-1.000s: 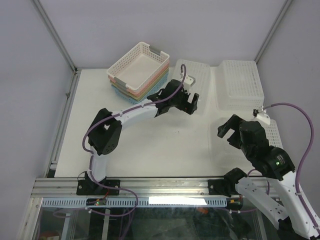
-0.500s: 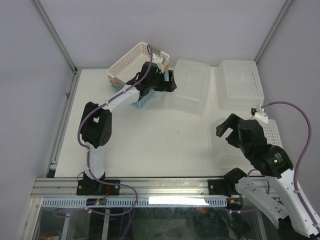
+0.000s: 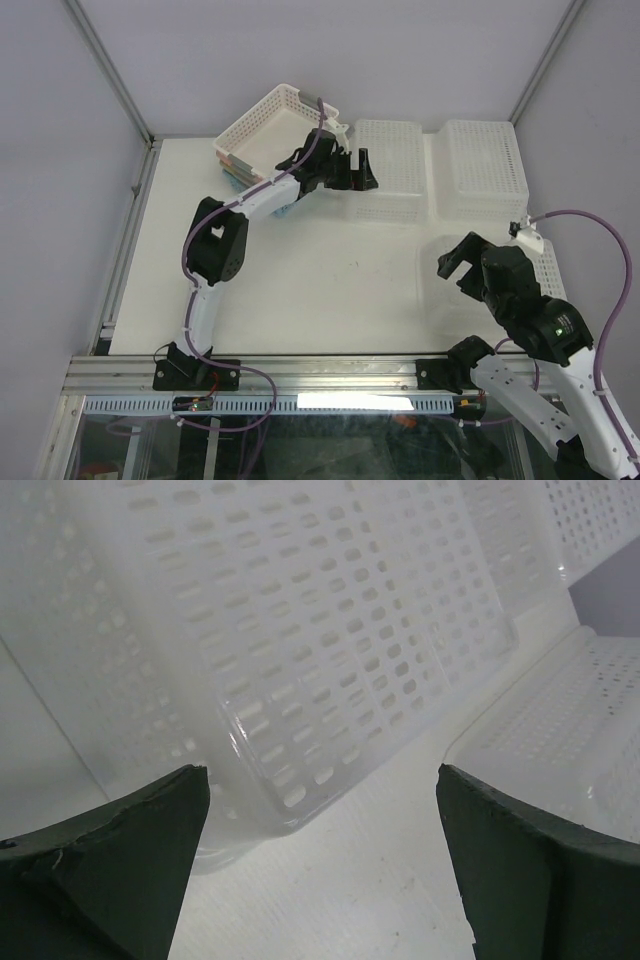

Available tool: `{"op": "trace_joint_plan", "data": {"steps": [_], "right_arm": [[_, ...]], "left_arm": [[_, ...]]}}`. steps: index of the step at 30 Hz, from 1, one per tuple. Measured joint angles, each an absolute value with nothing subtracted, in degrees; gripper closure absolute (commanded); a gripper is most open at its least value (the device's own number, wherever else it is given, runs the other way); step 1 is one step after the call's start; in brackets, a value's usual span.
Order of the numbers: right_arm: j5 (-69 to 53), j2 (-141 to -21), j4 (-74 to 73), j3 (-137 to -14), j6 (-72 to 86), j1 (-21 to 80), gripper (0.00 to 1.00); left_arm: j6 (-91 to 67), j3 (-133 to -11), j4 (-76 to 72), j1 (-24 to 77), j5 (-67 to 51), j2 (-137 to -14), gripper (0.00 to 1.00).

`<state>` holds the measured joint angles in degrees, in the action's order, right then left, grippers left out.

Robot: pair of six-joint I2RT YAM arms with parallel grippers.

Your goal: Turn the large container upside down

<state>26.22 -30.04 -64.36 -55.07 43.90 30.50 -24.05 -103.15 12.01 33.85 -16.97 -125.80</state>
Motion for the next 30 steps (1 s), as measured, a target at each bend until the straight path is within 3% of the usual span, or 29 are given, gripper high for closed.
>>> {"op": "trace_joint_plan", "data": {"steps": [16, 30], "right_arm": [[27.5, -28.7, -67.6, -56.9, 44.4, 30.5, 0.01], [26.6, -30.1, -61.8, -53.2, 44.1, 30.5, 0.01]], "left_arm": [[-24.5, -109.1, 12.2, 36.4, -19.6, -129.5, 0.01], [-6.4, -108.1, 24.3, 36.2, 0.2, -103.4, 0.01]]}}
